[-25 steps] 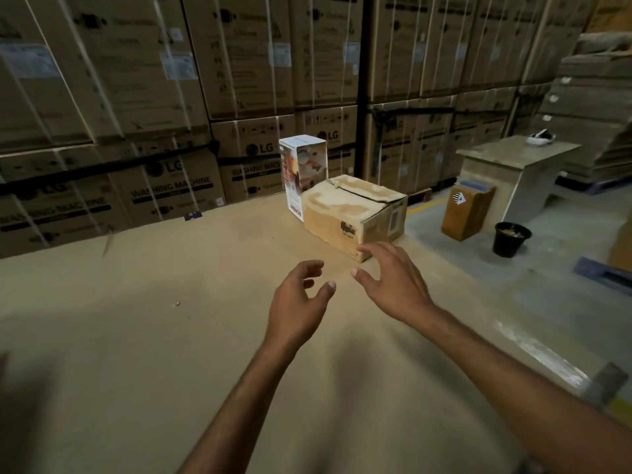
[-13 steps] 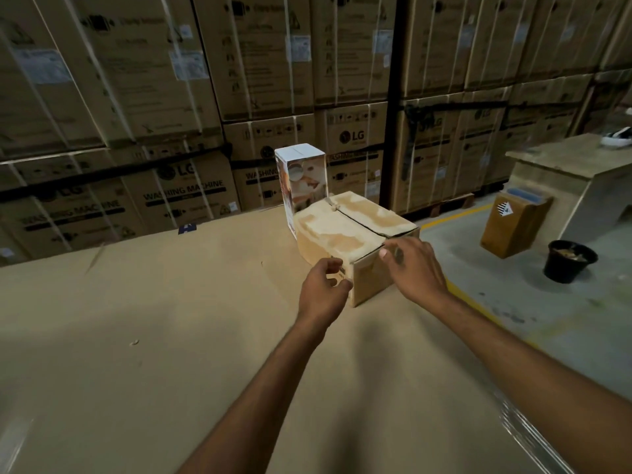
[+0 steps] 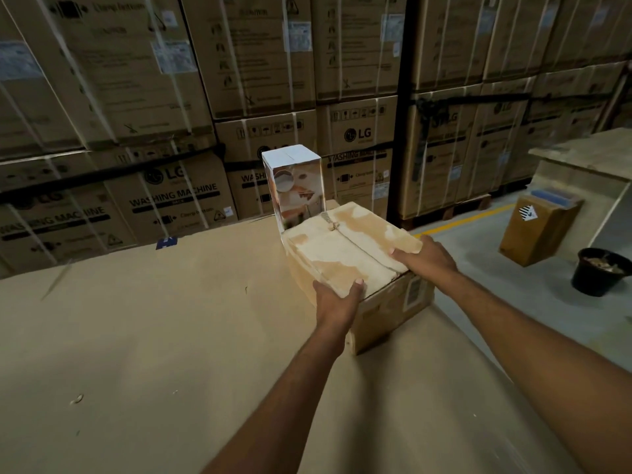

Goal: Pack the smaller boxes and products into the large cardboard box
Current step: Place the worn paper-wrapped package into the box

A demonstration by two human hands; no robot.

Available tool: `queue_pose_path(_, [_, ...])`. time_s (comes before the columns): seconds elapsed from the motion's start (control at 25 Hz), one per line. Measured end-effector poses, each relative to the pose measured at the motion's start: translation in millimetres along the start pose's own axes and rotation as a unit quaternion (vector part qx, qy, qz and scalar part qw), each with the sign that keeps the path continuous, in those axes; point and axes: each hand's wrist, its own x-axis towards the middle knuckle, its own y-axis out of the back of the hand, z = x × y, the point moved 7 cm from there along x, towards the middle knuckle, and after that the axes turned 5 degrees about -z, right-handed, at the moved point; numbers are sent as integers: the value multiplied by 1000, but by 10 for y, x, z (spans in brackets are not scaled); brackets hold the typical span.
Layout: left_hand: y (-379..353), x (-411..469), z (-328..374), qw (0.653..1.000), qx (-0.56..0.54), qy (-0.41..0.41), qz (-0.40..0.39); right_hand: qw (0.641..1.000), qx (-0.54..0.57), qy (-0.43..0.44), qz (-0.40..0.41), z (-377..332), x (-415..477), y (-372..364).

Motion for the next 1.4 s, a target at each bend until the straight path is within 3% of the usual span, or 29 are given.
queue_pose_path(0.12, [-38, 62, -84, 999, -27, 20, -17, 998, 60, -11, 15, 61, -57, -18])
queue_pose_path(0.32, [697, -433, -1, 996, -29, -19, 88, 992, 110, 22, 57, -52, -1011, 28])
queue_pose_path(0.48, [1305, -1394, 45, 993, -3, -45, 110, 986, 151, 65, 41, -332, -2038, -146])
queue_pose_path(0.68, [2143, -2633, 41, 983, 5, -95, 157, 973, 145, 179, 11, -882, -3209, -376])
queue_pose_path(0.92, [3230, -4085, -231, 957, 34, -151, 244, 934, 135, 331, -25, -1617, -4726, -828])
queue_pose_path(1.08, [4035, -5080, -388, 943, 78, -168, 276, 915, 138, 375, -56, -2033, -5811, -1190])
queue_pose_path(1.4, [5556, -6818, -85, 910, 124, -241, 313, 867, 210, 452, -15, -3099, -7720, -1443])
